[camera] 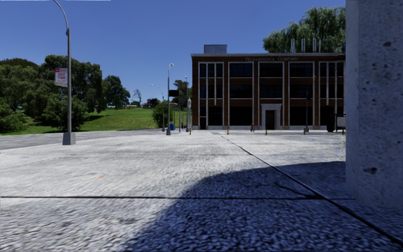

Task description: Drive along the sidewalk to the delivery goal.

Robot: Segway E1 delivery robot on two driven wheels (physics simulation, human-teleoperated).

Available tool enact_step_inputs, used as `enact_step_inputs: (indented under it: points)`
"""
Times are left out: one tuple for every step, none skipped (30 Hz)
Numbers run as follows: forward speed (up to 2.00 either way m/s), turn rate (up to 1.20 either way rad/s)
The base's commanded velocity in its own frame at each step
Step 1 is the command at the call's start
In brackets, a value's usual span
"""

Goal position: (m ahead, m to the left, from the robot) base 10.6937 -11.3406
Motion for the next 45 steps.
enact_step_inputs:
  points:
    - [2.0, 0.0]
    - [2.0, 0.0]
    - [2.0, 0.0]
    - [2.0, 0.0]
    - [2.0, 0.0]
    - [2.0, 0.0]
    - [2.0, 0.0]
    - [2.0, 0.0]
    - [2.0, 0.0]
    - [2.0, 0.0]
    - [2.0, 0.0]
    - [2.0, 0.0]
    - [2.0, 0.0]
    - [2.0, 0.0]
    - [2.0, 0.0]
    - [2.0, 0.0]
    - [2.0, 0.0]
    - [2.0, 0.0]
    - [2.0, 0.0]
    - [2.0, 0.0]
    - [2.0, 0.0]
    - [2.0, -0.06]
    - [2.0, -0.28]
    - [2.0, -0.28]
    - [2.0, -0.38]
    - [2.0, -0.41]
    - [2.0, -0.41]
    - [2.0, -0.41]
    - [2.0, -0.41]
    - [2.0, -0.42]
    - [2.0, -0.42]
    - [2.0, -0.42]
    - [2.0, -0.42]
    - [2.0, -0.42]
    - [2.0, -0.42]
    - [2.0, -0.42]
    - [2.0, -0.42]
    - [2.0, -0.42]
    - [2.0, -0.42]
    - [2.0, -0.42]
    - [2.0, -0.42]
    - [2.0, -0.44]
    - [2.0, -0.44]
    - [2.0, -0.46]
    - [2.0, -0.46]
